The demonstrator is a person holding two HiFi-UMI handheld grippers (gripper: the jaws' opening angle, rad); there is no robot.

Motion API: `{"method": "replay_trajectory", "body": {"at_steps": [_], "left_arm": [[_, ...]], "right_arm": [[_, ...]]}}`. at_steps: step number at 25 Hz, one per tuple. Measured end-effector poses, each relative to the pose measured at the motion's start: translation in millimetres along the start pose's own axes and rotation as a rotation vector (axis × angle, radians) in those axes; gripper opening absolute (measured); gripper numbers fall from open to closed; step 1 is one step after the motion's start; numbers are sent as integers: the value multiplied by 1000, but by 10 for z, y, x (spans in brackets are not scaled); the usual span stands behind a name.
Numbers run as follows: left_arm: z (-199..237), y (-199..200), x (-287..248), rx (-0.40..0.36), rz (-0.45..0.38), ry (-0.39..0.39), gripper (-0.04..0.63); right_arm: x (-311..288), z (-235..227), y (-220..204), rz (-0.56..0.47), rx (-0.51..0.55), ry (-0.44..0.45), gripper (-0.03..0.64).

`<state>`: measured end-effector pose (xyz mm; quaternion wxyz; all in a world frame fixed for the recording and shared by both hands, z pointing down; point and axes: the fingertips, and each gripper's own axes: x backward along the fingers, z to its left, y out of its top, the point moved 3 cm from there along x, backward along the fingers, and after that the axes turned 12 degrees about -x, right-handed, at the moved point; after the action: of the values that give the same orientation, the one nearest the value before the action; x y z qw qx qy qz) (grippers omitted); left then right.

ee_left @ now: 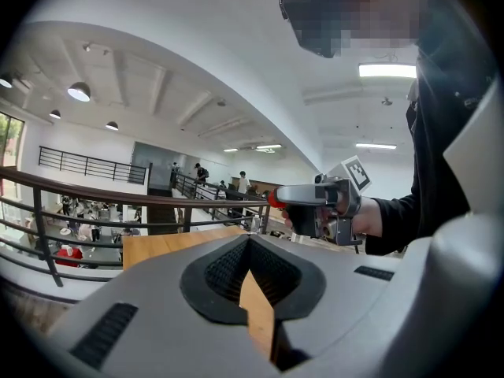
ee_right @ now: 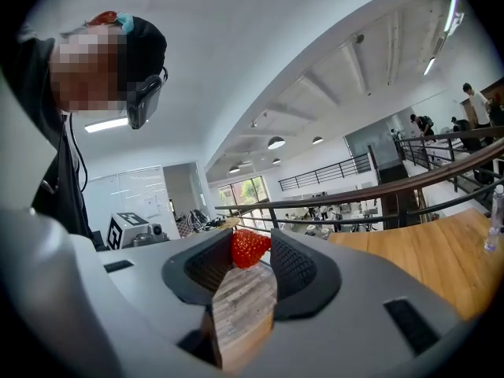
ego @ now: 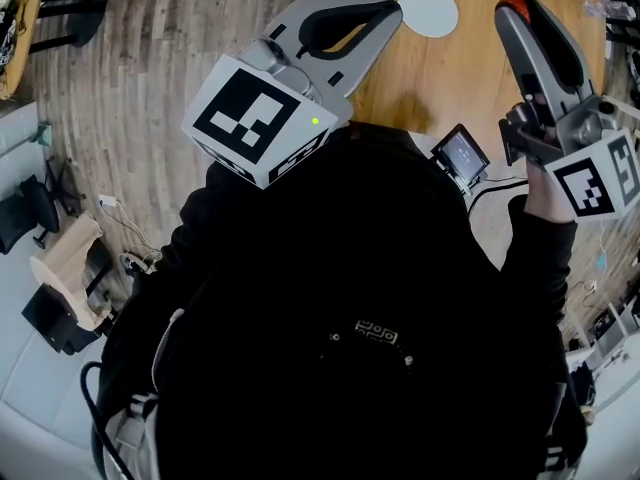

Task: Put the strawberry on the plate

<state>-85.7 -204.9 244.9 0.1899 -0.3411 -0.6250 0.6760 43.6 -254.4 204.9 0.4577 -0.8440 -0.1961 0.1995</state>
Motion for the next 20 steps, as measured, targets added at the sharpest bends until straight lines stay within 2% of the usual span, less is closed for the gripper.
{"method": "replay_trajectory", "body": {"at_steps": [5,10,13,20], "left_arm": [[162,-69,-2,26,18,23,-3],[-39,-152,21,57,30,6,-3],[2,-104,-1,84,29,-12,-3],[-36,-242,-115,119,15,-10,-3]], "right_arm": [[-215,-118,10,28,-8,16,158],[-117,-130,-26,47,-1,20,158],[-176,-169,72,65,7,19,158],[-148,-412,-56,90,1,3,158]]}}
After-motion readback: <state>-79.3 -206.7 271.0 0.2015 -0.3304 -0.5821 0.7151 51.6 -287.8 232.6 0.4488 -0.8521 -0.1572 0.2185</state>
